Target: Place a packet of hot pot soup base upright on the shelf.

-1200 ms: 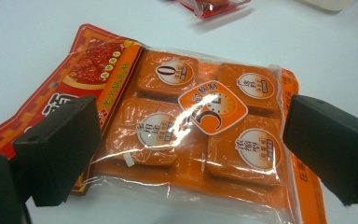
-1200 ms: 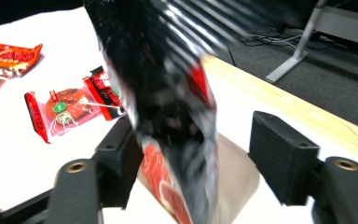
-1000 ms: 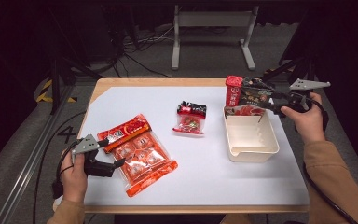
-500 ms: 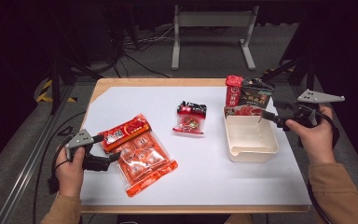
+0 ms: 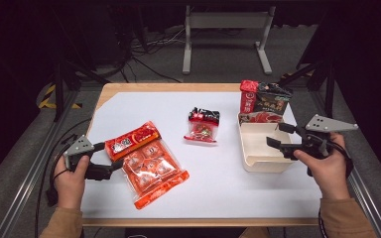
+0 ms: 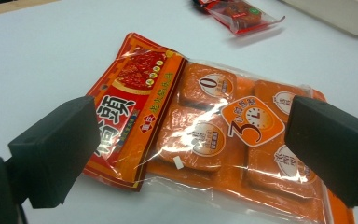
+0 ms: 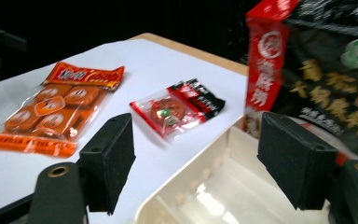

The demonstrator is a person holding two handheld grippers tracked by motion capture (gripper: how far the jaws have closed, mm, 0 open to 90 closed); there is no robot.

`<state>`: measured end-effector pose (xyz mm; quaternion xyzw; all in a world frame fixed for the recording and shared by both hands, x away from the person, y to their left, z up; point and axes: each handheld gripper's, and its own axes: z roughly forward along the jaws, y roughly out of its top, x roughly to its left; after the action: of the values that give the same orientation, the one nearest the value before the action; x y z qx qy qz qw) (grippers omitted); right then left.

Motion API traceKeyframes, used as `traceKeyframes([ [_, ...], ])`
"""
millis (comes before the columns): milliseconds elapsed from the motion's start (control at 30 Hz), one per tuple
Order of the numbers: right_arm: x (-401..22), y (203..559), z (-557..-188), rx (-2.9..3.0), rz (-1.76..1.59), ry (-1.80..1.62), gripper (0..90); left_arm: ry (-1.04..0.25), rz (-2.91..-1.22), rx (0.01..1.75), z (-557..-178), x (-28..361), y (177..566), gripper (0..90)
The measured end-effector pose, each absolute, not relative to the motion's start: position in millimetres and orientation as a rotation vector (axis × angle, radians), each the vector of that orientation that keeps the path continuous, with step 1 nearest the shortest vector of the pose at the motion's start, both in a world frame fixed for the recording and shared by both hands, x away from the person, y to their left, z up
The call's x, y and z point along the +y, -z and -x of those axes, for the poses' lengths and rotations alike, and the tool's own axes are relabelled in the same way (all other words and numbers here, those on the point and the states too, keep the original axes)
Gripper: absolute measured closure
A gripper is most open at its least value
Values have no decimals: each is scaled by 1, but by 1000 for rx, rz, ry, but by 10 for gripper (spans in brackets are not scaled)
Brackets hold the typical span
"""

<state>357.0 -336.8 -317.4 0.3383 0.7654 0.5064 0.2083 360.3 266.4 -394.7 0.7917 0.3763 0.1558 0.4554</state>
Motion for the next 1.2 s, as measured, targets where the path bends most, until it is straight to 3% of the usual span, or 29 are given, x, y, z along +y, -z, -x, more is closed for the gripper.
traceKeyframes([
  [433,-312,338,-344,2160,-889,-1525,286,-424,-1948,948,-362,264,396,62],
  [533,-305,342,-341,2175,-861,-1545,280,-381,-1883,970,-365,267,394,68],
  [1200,-266,374,-333,2250,-725,-1556,291,-554,-1843,1071,-375,280,388,117],
])
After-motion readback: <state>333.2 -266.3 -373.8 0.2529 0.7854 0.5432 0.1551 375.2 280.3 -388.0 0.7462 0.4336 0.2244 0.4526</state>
